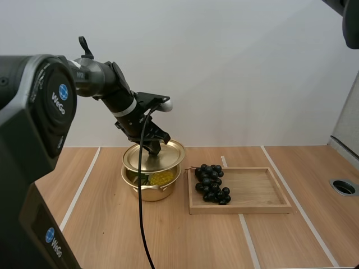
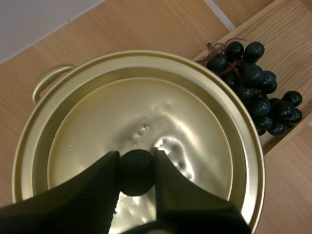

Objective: Open the pot, put the pineapple inside, and close it

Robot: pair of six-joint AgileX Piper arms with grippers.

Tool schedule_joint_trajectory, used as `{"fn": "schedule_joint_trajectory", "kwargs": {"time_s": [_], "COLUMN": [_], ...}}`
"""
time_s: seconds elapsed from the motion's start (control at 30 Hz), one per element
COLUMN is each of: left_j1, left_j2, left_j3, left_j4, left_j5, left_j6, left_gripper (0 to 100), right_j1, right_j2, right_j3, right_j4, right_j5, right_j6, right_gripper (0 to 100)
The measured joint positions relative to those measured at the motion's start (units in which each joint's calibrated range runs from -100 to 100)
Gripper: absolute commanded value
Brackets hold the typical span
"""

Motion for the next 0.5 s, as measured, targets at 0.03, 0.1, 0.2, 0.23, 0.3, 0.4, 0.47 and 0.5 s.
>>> {"fn": "schedule_joint_trajectory", "kwargs": {"time_s": [0.03, 0.1, 0.2, 0.23, 0.3, 0.4, 0.47, 0.5], "left_j1": [0.00, 0.00, 0.00, 0.00, 0.00, 0.00, 0.00, 0.00], "left_j2": [0.4, 1.3, 1.9, 1.9, 2.2, 2.5, 2.7, 3.2], "left_j3": [0.0, 0.0, 0.0, 0.0, 0.0, 0.0, 0.0, 0.0], "left_j4": [0.1, 0.5, 0.9, 0.9, 1.0, 1.2, 1.2, 1.7], "left_j5": [0.0, 0.0, -1.5, -1.7, -2.7, -2.8, -2.8, -3.5], "left_j6": [0.0, 0.0, 0.1, 0.1, 0.1, 0.1, 0.1, 0.7], "left_gripper": [0, 0, 0, 0, 0, 0, 0, 0], "right_j1": [0.0, 0.0, 0.0, 0.0, 0.0, 0.0, 0.0, 0.0], "right_j2": [0.0, 0.0, 0.0, 0.0, 0.0, 0.0, 0.0, 0.0], "right_j3": [0.0, 0.0, 0.0, 0.0, 0.0, 0.0, 0.0, 0.0], "right_j4": [-0.5, -1.0, -1.2, -1.3, -1.3, -1.3, -1.3, -1.7], "right_j5": [0.1, 0.4, 0.6, 0.6, 0.6, 0.6, 0.6, 0.6], "right_j6": [0.0, 0.0, 0.0, 0.0, 0.0, 0.0, 0.0, 0.0], "right_gripper": [100, 100, 100, 100, 100, 100, 100, 100]}}
